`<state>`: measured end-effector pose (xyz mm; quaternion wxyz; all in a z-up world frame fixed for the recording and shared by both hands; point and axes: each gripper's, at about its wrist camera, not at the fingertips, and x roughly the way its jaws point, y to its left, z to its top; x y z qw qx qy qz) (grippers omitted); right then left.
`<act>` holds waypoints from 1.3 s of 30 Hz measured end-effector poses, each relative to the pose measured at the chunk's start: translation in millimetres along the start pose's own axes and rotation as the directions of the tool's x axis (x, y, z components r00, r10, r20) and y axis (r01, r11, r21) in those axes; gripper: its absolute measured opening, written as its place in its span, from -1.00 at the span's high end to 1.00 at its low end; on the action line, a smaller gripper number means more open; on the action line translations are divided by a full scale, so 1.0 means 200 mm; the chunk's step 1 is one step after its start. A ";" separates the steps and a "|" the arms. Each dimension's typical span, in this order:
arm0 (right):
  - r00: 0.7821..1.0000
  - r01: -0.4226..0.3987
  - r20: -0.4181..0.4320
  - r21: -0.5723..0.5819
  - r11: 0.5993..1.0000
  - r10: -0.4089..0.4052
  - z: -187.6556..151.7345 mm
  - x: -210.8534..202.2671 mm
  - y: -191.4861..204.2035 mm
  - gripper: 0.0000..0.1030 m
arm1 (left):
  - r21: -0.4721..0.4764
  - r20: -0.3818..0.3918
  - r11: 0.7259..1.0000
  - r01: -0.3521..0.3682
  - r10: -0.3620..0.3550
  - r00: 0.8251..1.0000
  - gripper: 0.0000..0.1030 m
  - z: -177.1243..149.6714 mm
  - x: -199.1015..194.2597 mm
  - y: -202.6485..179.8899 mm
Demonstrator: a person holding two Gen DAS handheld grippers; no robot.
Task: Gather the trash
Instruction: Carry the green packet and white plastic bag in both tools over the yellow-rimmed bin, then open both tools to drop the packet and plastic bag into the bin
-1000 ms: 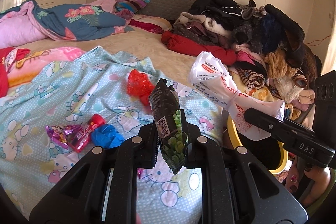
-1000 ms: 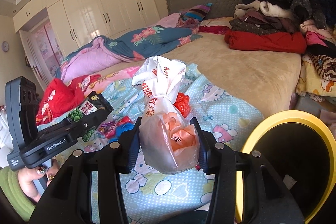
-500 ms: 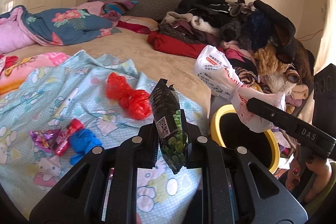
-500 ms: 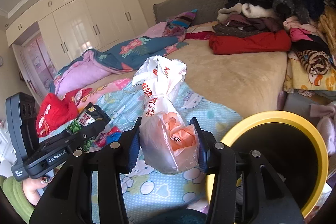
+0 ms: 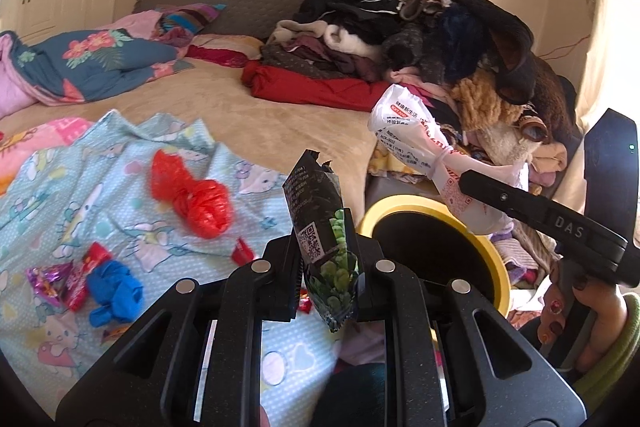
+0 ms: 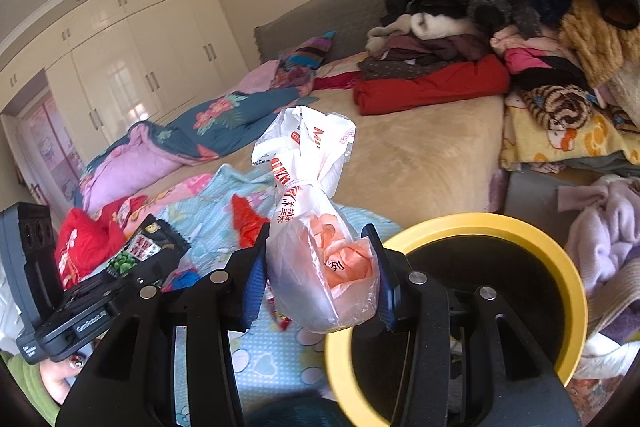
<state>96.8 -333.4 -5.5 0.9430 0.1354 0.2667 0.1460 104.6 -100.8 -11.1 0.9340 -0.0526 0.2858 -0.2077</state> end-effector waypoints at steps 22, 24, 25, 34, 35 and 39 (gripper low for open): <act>0.991 0.129 -0.006 0.196 0.972 -0.130 -0.03 -0.08 -0.42 0.17 | 0.073 -0.056 0.990 0.119 -0.116 0.992 0.78 -0.01 0.27 -0.38; 0.992 0.128 -0.010 0.214 0.968 -0.129 -0.04 -0.08 -0.45 0.17 | 0.077 -0.064 0.990 0.122 -0.118 0.991 0.78 -0.02 0.30 -0.40; 0.992 0.129 -0.012 0.221 0.967 -0.130 -0.04 -0.09 -0.46 0.17 | 0.079 -0.071 0.989 0.126 -0.120 0.990 0.78 -0.03 0.32 -0.41; 0.988 0.144 -0.092 0.309 0.940 -0.121 -0.10 -0.06 -0.63 0.17 | 0.094 -0.144 0.980 0.173 -0.159 0.977 0.78 -0.10 0.47 -0.50; 0.987 0.148 -0.102 0.323 0.935 -0.121 -0.11 -0.06 -0.66 0.15 | 0.097 -0.153 0.979 0.180 -0.164 0.975 0.78 -0.11 0.49 -0.51; 0.988 0.147 -0.104 0.381 0.913 -0.116 -0.12 -0.08 -0.72 -0.16 | 0.107 -0.194 0.974 0.197 -0.174 0.965 0.73 -0.15 0.56 -0.54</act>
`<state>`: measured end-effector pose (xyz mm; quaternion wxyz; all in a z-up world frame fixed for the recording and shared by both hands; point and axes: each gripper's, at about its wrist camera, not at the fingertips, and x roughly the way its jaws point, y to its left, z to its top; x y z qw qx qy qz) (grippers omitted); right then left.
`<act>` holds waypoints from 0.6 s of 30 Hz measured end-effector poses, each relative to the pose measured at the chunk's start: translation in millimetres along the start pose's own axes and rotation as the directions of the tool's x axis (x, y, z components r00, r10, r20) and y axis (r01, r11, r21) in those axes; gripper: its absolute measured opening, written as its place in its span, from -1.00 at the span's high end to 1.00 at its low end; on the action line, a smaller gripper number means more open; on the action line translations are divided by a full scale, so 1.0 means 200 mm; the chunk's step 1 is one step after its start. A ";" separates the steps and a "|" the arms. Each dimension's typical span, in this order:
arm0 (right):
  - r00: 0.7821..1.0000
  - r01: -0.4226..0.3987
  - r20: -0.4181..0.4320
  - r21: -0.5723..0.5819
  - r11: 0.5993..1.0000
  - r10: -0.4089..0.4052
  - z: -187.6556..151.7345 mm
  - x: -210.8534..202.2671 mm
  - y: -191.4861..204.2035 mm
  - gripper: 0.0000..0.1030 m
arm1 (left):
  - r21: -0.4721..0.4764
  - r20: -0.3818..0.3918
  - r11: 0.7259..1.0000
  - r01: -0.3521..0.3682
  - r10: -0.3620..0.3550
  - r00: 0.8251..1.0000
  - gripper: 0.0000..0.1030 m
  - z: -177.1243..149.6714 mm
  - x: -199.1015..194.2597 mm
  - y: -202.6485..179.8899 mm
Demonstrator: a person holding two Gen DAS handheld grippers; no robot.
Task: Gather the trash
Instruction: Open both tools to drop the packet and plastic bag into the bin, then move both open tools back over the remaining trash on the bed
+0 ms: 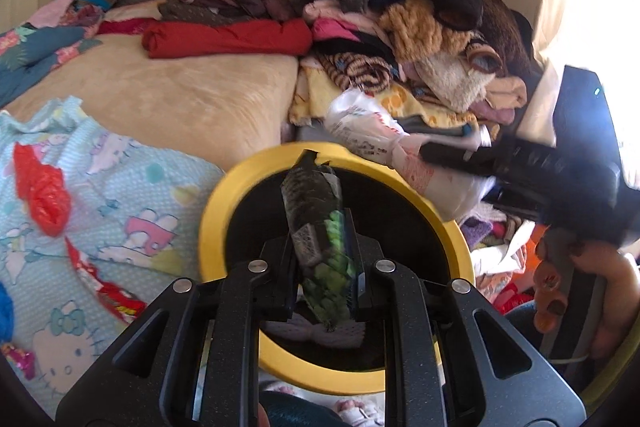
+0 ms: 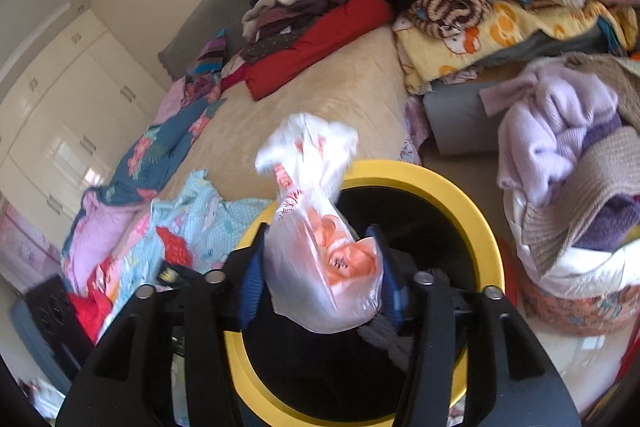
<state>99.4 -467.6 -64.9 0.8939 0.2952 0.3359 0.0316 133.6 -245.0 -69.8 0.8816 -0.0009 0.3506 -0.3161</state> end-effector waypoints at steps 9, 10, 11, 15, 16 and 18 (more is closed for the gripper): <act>0.998 -0.033 0.062 0.045 0.998 0.030 0.06 -0.03 -0.02 -0.55 | -0.066 0.009 0.998 -0.019 0.019 1.000 -0.78 -0.01 0.06 0.05; 0.998 -0.032 0.061 0.056 0.998 0.029 0.06 -0.03 -0.03 -0.56 | -0.063 0.015 0.998 -0.026 0.027 1.000 -0.78 0.00 0.05 0.05; 0.998 -0.033 0.062 0.067 0.997 0.029 0.07 -0.02 -0.04 -0.56 | -0.059 0.020 0.998 -0.035 0.036 0.999 -0.78 0.00 0.05 0.05; 0.997 -0.017 0.071 0.089 0.996 0.011 0.08 -0.02 -0.07 -0.56 | -0.074 0.040 0.996 -0.052 0.055 0.998 -0.78 0.00 0.03 0.07; 0.997 -0.015 0.072 0.087 0.996 0.008 0.08 -0.02 -0.06 -0.56 | -0.078 0.041 0.995 -0.055 0.058 0.997 -0.78 0.01 0.03 0.08; 0.997 -0.011 0.074 0.080 0.997 0.005 0.08 -0.01 -0.05 -0.56 | -0.091 0.040 0.993 -0.072 0.076 0.996 -0.78 0.00 0.03 0.10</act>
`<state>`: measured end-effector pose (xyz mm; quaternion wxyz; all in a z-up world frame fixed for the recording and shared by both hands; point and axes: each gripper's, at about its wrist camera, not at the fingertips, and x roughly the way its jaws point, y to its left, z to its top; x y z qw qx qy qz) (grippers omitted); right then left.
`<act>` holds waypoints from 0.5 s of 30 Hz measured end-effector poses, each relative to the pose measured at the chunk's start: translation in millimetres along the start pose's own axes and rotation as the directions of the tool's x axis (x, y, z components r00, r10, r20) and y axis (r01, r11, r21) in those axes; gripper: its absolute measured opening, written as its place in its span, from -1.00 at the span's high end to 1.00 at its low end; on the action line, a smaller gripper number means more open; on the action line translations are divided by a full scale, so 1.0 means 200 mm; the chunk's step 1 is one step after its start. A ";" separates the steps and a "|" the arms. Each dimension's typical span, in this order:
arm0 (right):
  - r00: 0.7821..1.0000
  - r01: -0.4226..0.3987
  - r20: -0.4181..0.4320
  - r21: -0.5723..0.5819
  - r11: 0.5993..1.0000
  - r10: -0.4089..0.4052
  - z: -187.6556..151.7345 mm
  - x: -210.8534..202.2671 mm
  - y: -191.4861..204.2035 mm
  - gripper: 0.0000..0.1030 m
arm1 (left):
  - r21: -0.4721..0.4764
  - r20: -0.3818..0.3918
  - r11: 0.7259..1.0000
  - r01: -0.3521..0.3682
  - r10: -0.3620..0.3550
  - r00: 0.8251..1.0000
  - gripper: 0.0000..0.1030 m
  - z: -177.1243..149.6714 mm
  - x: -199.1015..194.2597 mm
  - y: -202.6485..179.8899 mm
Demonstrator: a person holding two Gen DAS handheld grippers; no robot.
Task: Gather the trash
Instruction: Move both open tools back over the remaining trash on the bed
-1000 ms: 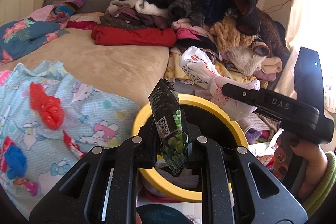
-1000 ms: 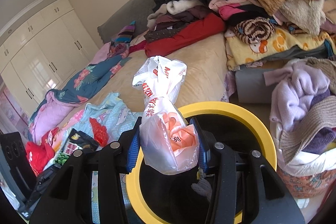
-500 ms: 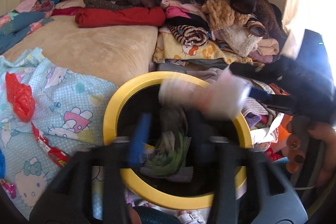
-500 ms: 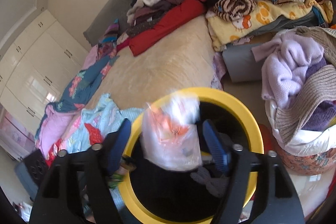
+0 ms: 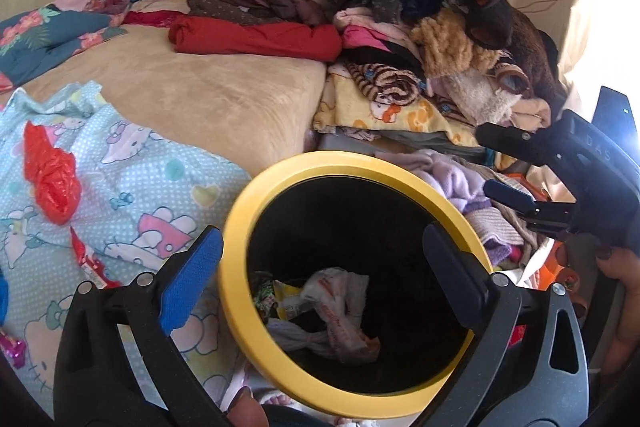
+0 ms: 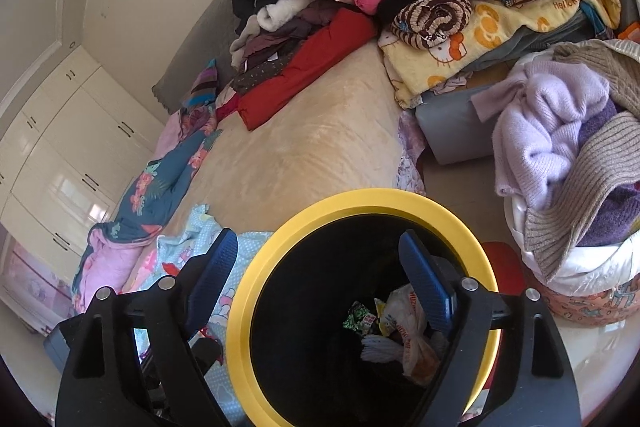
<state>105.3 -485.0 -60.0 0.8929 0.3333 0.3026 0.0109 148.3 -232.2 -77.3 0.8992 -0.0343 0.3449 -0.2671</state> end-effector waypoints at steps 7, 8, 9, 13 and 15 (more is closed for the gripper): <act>1.000 0.020 0.014 -0.044 0.999 -0.019 -0.01 0.02 0.05 -0.56 | -0.036 0.034 0.999 -0.037 0.038 0.999 -0.78 0.02 -0.05 0.09; 1.000 0.020 0.014 -0.052 0.998 -0.019 -0.01 0.02 0.07 -0.56 | -0.046 0.039 0.998 -0.041 0.042 0.998 -0.78 0.03 -0.06 0.10; 1.000 0.017 0.012 -0.064 0.998 -0.016 -0.02 0.03 0.08 -0.56 | -0.053 0.042 0.998 -0.043 0.046 0.998 -0.78 0.03 -0.06 0.12; 1.000 0.006 0.017 -0.114 0.993 -0.004 -0.04 0.05 0.16 -0.56 | -0.084 0.056 0.995 -0.056 0.060 0.997 -0.78 0.05 -0.10 0.18; 1.000 0.000 0.018 -0.136 0.991 0.002 -0.04 0.05 0.19 -0.59 | -0.097 0.065 0.993 -0.062 0.069 0.996 -0.78 0.05 -0.12 0.21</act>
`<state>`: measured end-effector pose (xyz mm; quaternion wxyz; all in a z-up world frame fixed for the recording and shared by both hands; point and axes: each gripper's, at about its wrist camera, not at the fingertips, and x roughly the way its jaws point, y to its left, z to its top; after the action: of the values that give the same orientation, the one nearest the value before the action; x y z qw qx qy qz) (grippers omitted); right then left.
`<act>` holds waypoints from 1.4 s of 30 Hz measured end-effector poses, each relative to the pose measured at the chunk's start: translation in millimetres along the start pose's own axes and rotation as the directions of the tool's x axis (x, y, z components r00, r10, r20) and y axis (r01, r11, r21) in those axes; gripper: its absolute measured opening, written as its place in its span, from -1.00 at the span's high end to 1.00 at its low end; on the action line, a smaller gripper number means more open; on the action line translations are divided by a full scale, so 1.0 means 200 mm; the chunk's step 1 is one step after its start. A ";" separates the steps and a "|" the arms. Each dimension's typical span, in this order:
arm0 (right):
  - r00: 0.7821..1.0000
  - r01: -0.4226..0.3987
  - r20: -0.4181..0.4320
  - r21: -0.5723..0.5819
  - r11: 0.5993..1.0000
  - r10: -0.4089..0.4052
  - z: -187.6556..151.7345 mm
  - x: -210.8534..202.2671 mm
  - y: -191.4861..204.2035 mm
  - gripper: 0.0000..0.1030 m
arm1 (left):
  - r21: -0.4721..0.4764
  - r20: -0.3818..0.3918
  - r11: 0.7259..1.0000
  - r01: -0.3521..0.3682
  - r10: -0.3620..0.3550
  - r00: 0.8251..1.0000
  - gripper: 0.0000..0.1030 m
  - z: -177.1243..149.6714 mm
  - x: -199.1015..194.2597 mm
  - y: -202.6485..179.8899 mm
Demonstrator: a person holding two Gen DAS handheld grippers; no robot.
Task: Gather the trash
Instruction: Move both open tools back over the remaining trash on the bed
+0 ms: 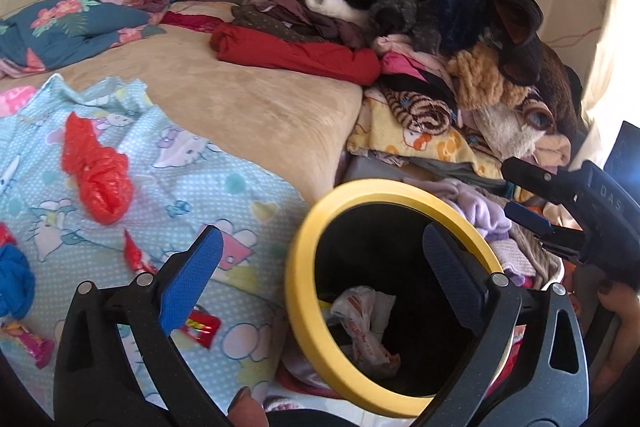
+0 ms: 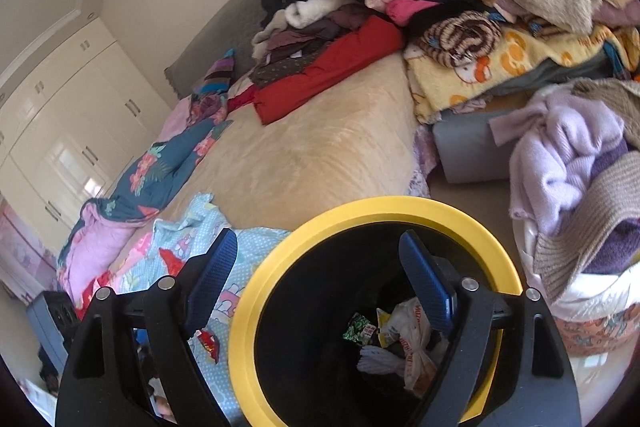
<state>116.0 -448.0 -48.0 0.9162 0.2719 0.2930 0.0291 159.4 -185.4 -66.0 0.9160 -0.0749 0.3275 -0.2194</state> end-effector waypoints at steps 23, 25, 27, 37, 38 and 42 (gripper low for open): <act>0.994 -0.100 -0.081 -0.314 0.944 0.078 -0.18 0.17 0.46 -0.60 | -0.162 0.107 0.980 -0.114 0.133 0.985 -0.78 0.09 -0.28 0.50; 0.992 -0.116 -0.092 -0.334 0.935 0.091 -0.21 0.18 0.50 -0.60 | -0.174 0.115 0.977 -0.124 0.145 0.983 -0.78 0.09 -0.31 0.55; 0.990 -0.127 -0.099 -0.364 0.923 0.097 -0.23 0.19 0.55 -0.60 | -0.187 0.119 0.974 -0.131 0.154 0.981 -0.78 0.09 -0.33 0.58; 0.980 -0.180 -0.161 -0.474 0.862 0.116 -0.38 0.25 0.74 -0.60 | -0.226 0.129 0.958 -0.175 0.208 0.970 -0.78 0.08 -0.45 0.74; 0.979 -0.185 -0.166 -0.479 0.858 0.118 -0.40 0.26 0.75 -0.60 | -0.230 0.129 0.956 -0.181 0.214 0.968 -0.78 0.08 -0.46 0.75; 0.972 -0.210 -0.198 -0.513 0.832 0.124 -0.46 0.29 0.82 -0.60 | -0.248 0.128 0.945 -0.215 0.252 0.959 -0.78 0.06 -0.53 0.84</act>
<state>130.9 -252.0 -56.4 0.9235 0.0297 0.3194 0.2103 152.9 12.8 -44.7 0.9435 -0.1589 0.2839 -0.0629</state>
